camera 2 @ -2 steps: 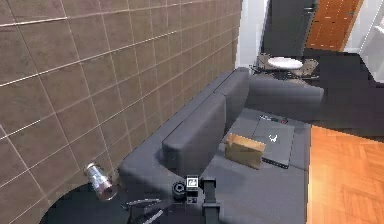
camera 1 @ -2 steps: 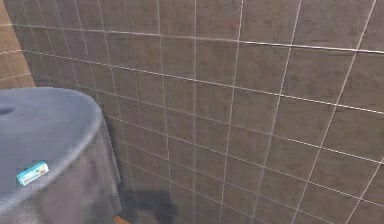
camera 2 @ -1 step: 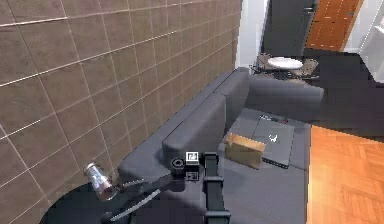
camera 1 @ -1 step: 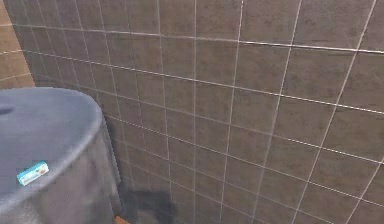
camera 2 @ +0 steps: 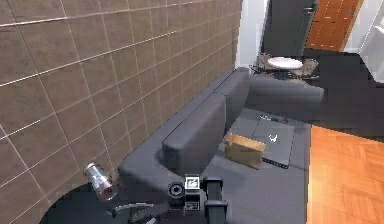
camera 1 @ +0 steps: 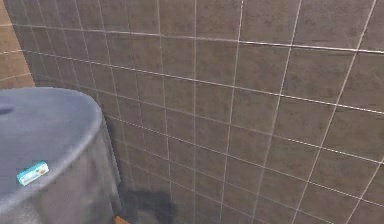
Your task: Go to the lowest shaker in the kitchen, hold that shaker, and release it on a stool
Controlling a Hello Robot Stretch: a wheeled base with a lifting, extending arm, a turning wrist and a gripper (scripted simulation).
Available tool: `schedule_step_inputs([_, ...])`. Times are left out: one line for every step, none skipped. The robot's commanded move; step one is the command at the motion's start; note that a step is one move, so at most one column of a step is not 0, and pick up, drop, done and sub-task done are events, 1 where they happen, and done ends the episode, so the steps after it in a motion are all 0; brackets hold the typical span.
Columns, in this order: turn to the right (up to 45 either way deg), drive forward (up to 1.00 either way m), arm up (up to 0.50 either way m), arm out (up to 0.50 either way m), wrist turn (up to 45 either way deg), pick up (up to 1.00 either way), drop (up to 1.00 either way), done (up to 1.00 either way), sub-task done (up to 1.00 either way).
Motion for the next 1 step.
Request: schedule_step_inputs([0.0,0.0,0.0,0.0,0.0,0.0,0.0,1.0,0.0])
